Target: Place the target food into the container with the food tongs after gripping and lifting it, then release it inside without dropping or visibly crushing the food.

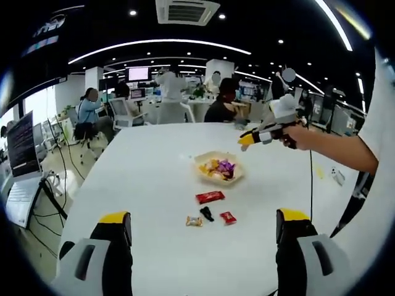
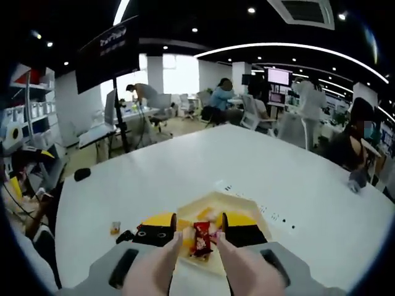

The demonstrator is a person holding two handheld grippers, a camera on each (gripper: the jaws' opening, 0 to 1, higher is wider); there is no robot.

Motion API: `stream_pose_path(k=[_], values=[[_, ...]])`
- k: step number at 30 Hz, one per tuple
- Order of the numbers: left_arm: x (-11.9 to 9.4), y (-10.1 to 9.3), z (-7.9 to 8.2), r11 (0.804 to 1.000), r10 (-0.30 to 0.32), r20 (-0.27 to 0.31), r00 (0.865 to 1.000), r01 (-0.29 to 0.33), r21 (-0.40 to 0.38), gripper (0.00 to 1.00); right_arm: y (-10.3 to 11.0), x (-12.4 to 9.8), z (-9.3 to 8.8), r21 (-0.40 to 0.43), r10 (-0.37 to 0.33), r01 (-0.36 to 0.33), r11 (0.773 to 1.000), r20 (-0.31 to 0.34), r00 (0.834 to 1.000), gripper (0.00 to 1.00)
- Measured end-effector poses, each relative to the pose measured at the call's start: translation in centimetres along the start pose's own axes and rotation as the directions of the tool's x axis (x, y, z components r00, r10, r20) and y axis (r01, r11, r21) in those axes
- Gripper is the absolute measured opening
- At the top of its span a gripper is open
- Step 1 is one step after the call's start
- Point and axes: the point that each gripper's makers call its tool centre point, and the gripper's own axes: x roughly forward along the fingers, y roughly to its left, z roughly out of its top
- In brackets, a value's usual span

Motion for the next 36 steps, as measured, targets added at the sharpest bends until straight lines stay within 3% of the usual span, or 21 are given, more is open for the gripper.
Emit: stream_pose_path(k=[5,13,16,18,20,22,23,24,25,26,31,36], values=[[-0.1,-0.7,0.0,1.000,0.001,0.000,1.000,-0.001,0.008,0.98,0.8,-0.8,0.2,0.048,0.040,-0.041,0.998,0.025,0.999,0.29],[-0.3,-1.8,1.1,0.999,-0.008,0.017,1.000,0.007,0.047,0.99,2.1,-4.2,-1.5,0.002,0.047,-0.047,0.999,0.027,0.999,0.29],[0.4,-2.2,0.9,0.997,-0.045,0.008,0.999,0.045,0.056,0.99,3.1,-5.9,-1.6,0.005,0.049,-0.049,0.999,0.034,0.998,0.29],[2.2,-2.8,0.5,0.980,-0.155,-0.021,0.988,0.156,0.123,0.98,5.4,-8.5,-2.3,0.037,0.012,-0.013,0.999,0.043,0.999,0.29],[2.9,-2.8,0.7,0.971,-0.192,-0.005,0.981,0.191,0.147,0.90,6.4,-9.6,-2.6,0.052,-0.001,-0.001,0.999,0.043,0.999,0.29],[3.5,-3.0,1.0,0.963,-0.241,0.026,0.970,0.235,0.134,1.00,7.5,-10.5,-3.1,0.053,-0.021,0.019,0.998,0.038,0.999,0.29],[3.8,-3.0,1.0,0.959,-0.263,0.041,0.964,0.256,0.119,0.98,8.2,-11.2,-3.5,0.055,-0.037,0.035,0.998,0.032,0.999,0.29],[3.8,-3.7,0.3,0.941,-0.334,0.001,0.943,0.334,0.061,0.99,8.5,-11.8,-3.9,0.073,-0.070,0.068,0.995,0.025,0.997,0.29],[4.4,-2.7,0.5,0.928,-0.355,0.013,0.935,0.351,0.126,0.99,10.0,-13.0,-4.7,0.125,-0.127,0.122,0.985,0.029,0.992,0.29],[4.6,-2.7,-0.3,0.915,-0.385,-0.053,0.921,0.388,0.106,0.99,10.8,-13.2,-5.3,0.126,-0.145,0.142,0.982,0.013,0.989,0.29],[5.4,-2.1,-0.3,0.908,-0.388,-0.086,0.918,0.396,0.135,0.99,11.1,-13.9,-5.9,0.189,-0.199,0.193,0.963,0.012,0.980,0.29],[5.5,-1.5,-0.8,0.918,-0.370,-0.129,0.920,0.383,0.106,0.99,12.1,-13.4,-6.1,0.205,-0.213,0.206,0.957,0.012,0.977,0.29]])
